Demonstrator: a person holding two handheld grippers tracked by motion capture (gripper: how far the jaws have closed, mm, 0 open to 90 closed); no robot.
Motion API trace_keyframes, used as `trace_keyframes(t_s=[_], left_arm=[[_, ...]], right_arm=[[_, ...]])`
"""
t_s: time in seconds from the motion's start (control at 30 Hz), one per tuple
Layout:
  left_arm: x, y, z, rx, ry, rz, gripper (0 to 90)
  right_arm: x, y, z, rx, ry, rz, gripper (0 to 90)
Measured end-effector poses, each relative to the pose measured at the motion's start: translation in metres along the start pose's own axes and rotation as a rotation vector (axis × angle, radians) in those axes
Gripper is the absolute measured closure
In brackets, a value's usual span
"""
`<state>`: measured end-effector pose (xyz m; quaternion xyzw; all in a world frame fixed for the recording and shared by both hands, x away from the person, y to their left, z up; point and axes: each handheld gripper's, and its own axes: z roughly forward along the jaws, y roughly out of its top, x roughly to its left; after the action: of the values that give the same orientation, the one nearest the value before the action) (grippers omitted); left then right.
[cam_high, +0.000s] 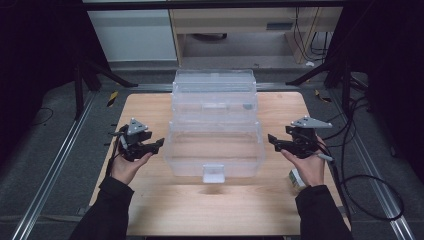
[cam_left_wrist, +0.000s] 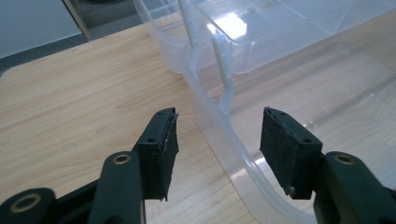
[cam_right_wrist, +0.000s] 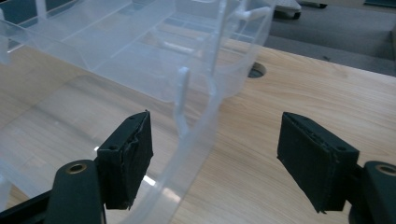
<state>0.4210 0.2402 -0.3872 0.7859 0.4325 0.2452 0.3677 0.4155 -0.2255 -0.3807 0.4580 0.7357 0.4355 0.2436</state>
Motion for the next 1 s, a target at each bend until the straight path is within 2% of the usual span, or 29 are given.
trace_keyframes(t_s=[0.13,0.3,0.43,0.57,0.63,0.73,1.0], left_arm=[[-0.002,-0.001,0.014,0.037,-0.009,0.012,47.2],[-0.006,-0.003,0.026,0.076,-0.022,0.027,52.5],[-0.007,-0.008,0.033,0.101,-0.033,0.028,58.7],[-0.007,-0.01,0.036,0.1,-0.061,0.017,61.9],[-0.008,-0.01,0.036,0.102,-0.055,0.017,63.4],[-0.009,-0.011,0.035,0.098,-0.051,0.011,63.9],[-0.013,-0.012,0.032,0.116,-0.036,0.023,64.7]], right_arm=[[0.008,-0.001,0.013,0.023,0.047,0.006,31.0],[0.017,-0.011,0.029,0.089,0.054,-0.032,35.7],[0.021,-0.018,0.04,0.13,0.061,-0.036,41.9],[0.021,-0.024,0.046,0.168,0.049,-0.056,49.0],[0.021,-0.026,0.048,0.181,0.048,-0.053,52.4],[0.021,-0.027,0.049,0.185,0.076,-0.045,58.4],[0.022,-0.027,0.049,0.183,0.07,-0.069,59.3]])
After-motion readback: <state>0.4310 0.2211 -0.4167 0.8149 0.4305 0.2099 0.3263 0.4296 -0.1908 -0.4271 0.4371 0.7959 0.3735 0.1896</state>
